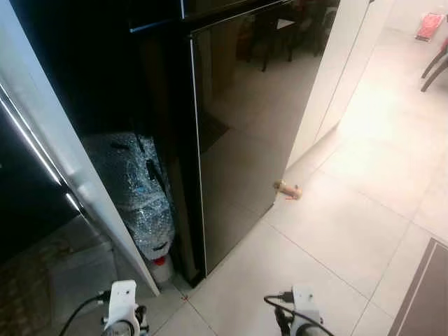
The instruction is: Restocking fridge
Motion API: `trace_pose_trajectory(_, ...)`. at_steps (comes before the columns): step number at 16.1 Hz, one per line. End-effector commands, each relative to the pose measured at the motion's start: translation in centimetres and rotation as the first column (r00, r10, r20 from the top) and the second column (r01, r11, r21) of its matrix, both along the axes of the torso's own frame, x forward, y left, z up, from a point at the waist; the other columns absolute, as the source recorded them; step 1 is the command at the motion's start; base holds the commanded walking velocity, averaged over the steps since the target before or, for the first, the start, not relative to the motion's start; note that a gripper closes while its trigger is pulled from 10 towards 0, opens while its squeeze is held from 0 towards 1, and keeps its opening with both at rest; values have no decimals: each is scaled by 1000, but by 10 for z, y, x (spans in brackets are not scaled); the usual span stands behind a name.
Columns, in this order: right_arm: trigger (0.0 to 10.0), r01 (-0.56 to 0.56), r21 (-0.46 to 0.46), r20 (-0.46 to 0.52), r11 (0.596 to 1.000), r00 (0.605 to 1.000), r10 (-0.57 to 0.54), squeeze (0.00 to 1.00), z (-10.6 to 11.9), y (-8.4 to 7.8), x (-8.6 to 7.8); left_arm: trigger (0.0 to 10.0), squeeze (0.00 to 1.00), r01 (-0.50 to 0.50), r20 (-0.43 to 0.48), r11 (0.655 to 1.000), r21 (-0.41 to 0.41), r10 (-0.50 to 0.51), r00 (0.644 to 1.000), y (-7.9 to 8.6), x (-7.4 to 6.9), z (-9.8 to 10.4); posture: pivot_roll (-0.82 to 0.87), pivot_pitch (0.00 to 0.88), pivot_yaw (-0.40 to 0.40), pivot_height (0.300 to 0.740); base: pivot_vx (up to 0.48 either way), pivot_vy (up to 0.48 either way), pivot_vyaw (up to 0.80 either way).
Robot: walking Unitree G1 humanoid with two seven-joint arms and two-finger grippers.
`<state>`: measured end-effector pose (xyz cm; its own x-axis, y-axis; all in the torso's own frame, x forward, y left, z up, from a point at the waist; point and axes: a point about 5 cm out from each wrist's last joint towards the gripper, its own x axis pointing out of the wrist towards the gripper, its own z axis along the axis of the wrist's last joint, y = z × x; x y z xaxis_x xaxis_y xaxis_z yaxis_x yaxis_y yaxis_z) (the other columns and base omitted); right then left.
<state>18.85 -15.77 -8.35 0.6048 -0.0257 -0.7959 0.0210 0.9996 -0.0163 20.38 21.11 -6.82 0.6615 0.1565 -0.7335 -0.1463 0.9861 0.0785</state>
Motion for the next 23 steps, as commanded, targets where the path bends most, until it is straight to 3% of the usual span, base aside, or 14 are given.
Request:
trace_pose_trajectory(1, 10000, 20, -34, -9, 999, 1000, -20, 0, -1, -2, -3, 10000, 0, 4, 6, 1000, 10, -4, 1000, 5, -1, 1, -75, 0, -9, 740, 0, 0, 0)
trace_pose_trajectory(7, 10000, 229, -93, 60, 969, 973, -224, 0, 0, -2, -6, 10000, 0, 34, 22, 998, 48, -35, 999, 19, 4, 7, -101, 2, 49, 740, 0, 0, 0)
trace_pose_trajectory(8, 10000, 325, -140, 97, 935, 944, -314, 0, -3, -48, -30, 10000, 0, 44, 24, 998, 53, -46, 999, 21, 4, 8, -112, 12, 63, 740, 0, 0, 0)
trace_pose_trajectory(9, 10000, 378, -212, 130, 901, 925, -357, 0, 1, -108, -67, 10000, 0, 49, 24, 997, 58, -50, 998, 23, 4, 8, -118, 17, 65, 740, 0, 0, 0)
trace_pose_trajectory(10, 10000, 379, -238, 144, 894, 924, -353, 0, 5, -123, -80, 10000, 0, 50, 22, 997, 62, -51, 998, 24, 4, 9, -119, 19, 64, 740, 0, 0, 0)
trace_pose_trajectory(11, 10000, 359, -263, 167, 896, 931, -324, 0, 7, -128, -86, 10000, 0, 48, 23, 997, 64, -49, 999, 25, 3, 9, -117, 28, 59, 740, 0, 0, 0)
trace_pose_trajectory(14, 10000, 343, -261, 243, 903, 928, -282, 0, 17, -138, -78, 10000, 0, 42, 25, 997, 61, -43, 999, 25, 1, 8, -134, 41, 48, 740, 0, 0, 0)
trace_pose_trajectory(17, 10000, 260, -172, 323, 950, 926, -195, 0, 24, -125, -52, 10000, 0, 41, 30, 998, 52, -43, 999, 21, 0, 6, -132, 49, 38, 740, 0, 0, 0)
trace_pose_trajectory(22, 10000, 21, -29, 404, 999, 915, -7, 0, 32, -71, 1, 10000, 0, 34, 56, 999, 33, -36, 998, 18, 1, 7, -131, 65, 21, 740, 0, 0, 0)
trace_pose_trajectory(23, 10000, 11, -23, 407, 1000, 913, 0, 0, 33, -68, 4, 10000, 0, 33, 58, 999, 34, -35, 998, 18, 1, 7, -131, 65, 21, 740, 0, 0, 0)
